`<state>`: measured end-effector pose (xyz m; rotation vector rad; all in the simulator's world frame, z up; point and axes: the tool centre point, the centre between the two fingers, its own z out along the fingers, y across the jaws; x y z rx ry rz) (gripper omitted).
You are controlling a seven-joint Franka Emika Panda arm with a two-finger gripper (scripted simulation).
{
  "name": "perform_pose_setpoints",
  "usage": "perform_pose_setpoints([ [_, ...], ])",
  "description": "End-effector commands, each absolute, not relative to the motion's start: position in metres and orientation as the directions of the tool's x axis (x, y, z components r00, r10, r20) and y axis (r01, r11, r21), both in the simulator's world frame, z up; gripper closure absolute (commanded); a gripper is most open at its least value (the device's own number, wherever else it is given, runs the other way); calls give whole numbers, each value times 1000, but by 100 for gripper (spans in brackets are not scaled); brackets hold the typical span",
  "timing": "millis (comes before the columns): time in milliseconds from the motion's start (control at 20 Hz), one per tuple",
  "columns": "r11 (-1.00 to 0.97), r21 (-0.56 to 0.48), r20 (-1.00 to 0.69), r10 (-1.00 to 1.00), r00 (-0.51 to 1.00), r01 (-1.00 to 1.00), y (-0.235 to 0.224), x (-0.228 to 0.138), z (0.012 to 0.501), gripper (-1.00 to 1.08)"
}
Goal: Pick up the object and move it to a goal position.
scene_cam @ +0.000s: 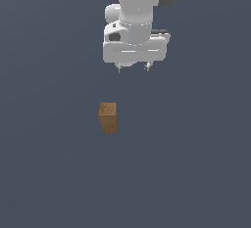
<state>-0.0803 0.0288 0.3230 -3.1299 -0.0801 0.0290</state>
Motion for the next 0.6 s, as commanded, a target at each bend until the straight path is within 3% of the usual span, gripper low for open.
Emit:
perform_pose_setpoints([
  [0, -999, -11, -18, 51, 999, 51, 29, -80, 323, -92],
  [550, -997, -13, 0, 79, 997, 79, 22, -81, 338, -92],
])
